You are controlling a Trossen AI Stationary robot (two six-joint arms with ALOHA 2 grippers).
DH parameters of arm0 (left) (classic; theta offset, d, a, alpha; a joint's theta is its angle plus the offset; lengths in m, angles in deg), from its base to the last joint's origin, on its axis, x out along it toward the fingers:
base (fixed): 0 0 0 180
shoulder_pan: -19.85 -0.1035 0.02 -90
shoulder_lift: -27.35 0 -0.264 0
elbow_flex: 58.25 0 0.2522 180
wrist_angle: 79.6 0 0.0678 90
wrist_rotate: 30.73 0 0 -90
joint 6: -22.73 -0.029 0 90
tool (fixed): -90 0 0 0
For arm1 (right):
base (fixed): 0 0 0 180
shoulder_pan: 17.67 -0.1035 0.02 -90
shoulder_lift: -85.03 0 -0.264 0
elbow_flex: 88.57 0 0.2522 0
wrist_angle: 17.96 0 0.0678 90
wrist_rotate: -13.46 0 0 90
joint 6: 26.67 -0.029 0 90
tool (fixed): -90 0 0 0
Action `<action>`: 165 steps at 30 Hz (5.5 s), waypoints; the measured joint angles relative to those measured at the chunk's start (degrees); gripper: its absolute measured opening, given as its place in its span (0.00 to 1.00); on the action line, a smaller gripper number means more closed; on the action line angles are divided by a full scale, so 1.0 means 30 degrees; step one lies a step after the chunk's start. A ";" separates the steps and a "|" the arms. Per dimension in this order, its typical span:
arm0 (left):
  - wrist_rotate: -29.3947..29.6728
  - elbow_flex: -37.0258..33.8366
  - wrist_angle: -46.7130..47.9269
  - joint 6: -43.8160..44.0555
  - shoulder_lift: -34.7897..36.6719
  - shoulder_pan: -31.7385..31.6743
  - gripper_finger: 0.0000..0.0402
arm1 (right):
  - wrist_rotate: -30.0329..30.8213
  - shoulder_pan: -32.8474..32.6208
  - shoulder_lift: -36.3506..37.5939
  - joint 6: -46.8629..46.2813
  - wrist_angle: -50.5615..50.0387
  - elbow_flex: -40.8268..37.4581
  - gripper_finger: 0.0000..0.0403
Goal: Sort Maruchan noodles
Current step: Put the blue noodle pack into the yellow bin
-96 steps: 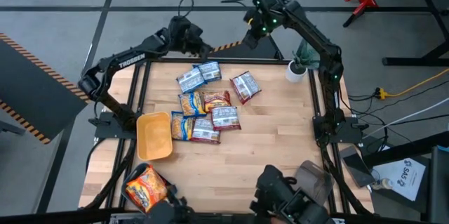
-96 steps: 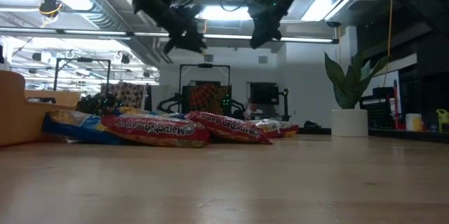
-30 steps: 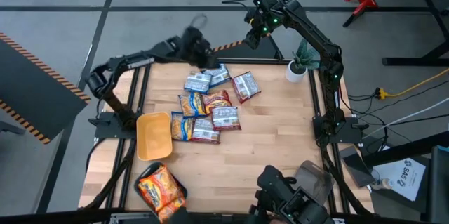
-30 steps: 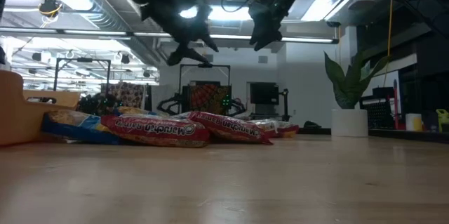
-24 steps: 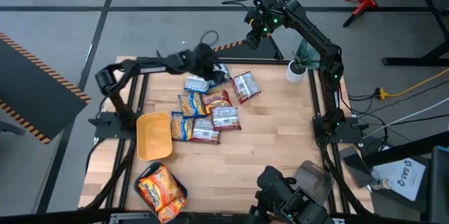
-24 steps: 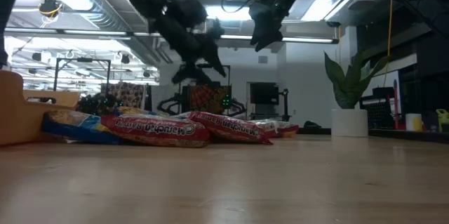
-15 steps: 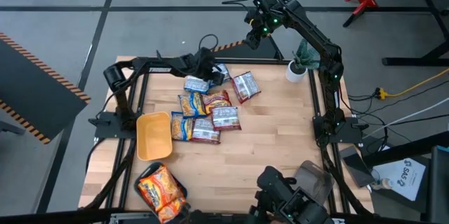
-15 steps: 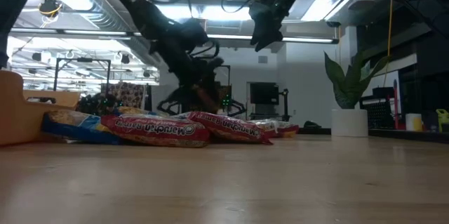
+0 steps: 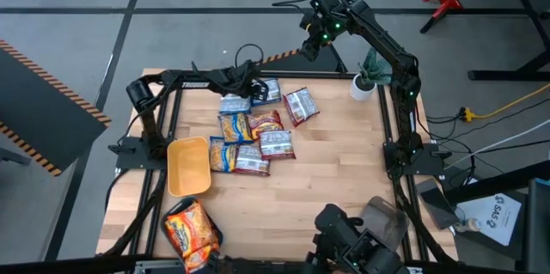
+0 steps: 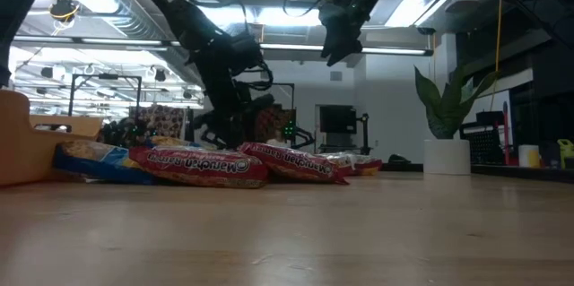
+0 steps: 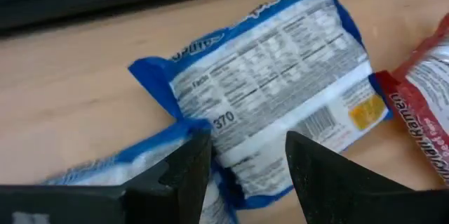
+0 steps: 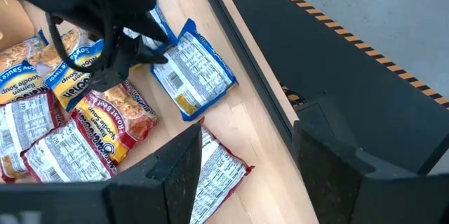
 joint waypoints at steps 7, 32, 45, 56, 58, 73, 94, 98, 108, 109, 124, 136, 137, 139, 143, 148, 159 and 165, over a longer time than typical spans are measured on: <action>0.4117 0.0073 0.1075 -0.0106 0.2274 0.0957 0.45 | -0.0632 -0.0135 -0.0077 -0.0306 0.0868 -0.0949 0.52; 0.5118 -0.3600 0.5202 0.6508 0.2415 0.0973 0.44 | -0.2215 -0.0510 -0.0095 -0.0364 0.1399 -0.4240 0.52; 0.1540 -0.4291 0.1299 0.5943 0.2328 0.2504 0.42 | -0.5334 -0.1029 -0.0051 -0.3030 0.3237 -0.6413 0.52; 0.0412 -0.5550 0.0848 0.7067 0.2452 0.2475 0.42 | -0.5027 -0.3956 -0.0073 -1.0083 1.2189 -1.3311 0.52; 0.0438 -0.5555 0.0795 0.7054 0.2452 0.2475 0.42 | -0.4875 -0.4438 -0.0073 -1.0621 1.2858 -1.3391 0.52; -0.0391 -0.5731 0.0025 0.7325 0.2607 0.2343 0.42 | -0.3684 -0.5581 -0.0393 -1.3339 1.5346 -1.3471 0.52; 0.0139 -0.7680 -0.3437 0.7334 0.6255 0.2311 0.00 | -0.6475 -0.5603 -0.0393 -1.3286 1.5620 -1.3471 0.52; -0.0593 -1.0938 -0.8704 0.9377 0.6248 0.2311 0.00 | -0.6842 -0.5465 -0.0393 -1.3275 1.5628 -1.3471 0.52; 0.0273 -1.4667 -1.2800 1.2097 0.6291 0.2278 0.00 | -0.7102 -0.5428 -0.0393 -1.3161 1.6032 -1.3471 0.52; 0.0368 -1.4786 -1.2818 1.2324 0.6296 0.2278 0.00 | -0.7381 -0.5523 -0.0393 -1.3252 1.6188 -1.3471 0.52; 0.0048 -1.4892 -1.1448 1.2857 0.6335 0.2242 0.00 | -0.5625 -0.6407 -0.1922 -1.5200 1.9540 -1.3357 0.52; -0.0134 -1.4892 -1.1046 1.3011 0.6328 0.2220 0.00 | -0.8103 -0.5282 -0.1762 -1.8275 1.8453 -1.2019 0.52; -0.0127 -1.4892 -1.1049 1.2981 0.6328 0.2216 0.00 | -0.7480 -0.5286 -0.1725 -1.7666 1.8141 -1.1690 0.52; -0.0141 -1.4892 -1.1051 1.2969 0.6328 0.2220 0.00 | -0.5402 -0.5297 -0.1719 -1.5970 1.7071 -1.1117 0.52; -0.0373 -1.4906 -1.1086 1.2870 0.6320 0.2212 0.00 | -0.2867 -0.5477 -0.1834 -1.3541 1.4978 -1.0819 0.52; -0.0437 -1.4914 -1.1122 1.2701 0.6313 0.2220 0.00 | -0.3337 -0.5624 -0.1929 -1.2303 1.5291 -1.0739 0.52; -0.0233 -1.4928 -1.1168 1.2429 0.6299 0.2227 0.00 | -0.3209 -0.5943 -0.2273 -1.3909 1.5487 -1.0746 0.71; -0.0382 -1.4928 -1.1179 1.2380 0.6291 0.2227 0.00 | -0.1869 -0.6545 -0.2531 -1.6135 1.5304 -1.0761 0.79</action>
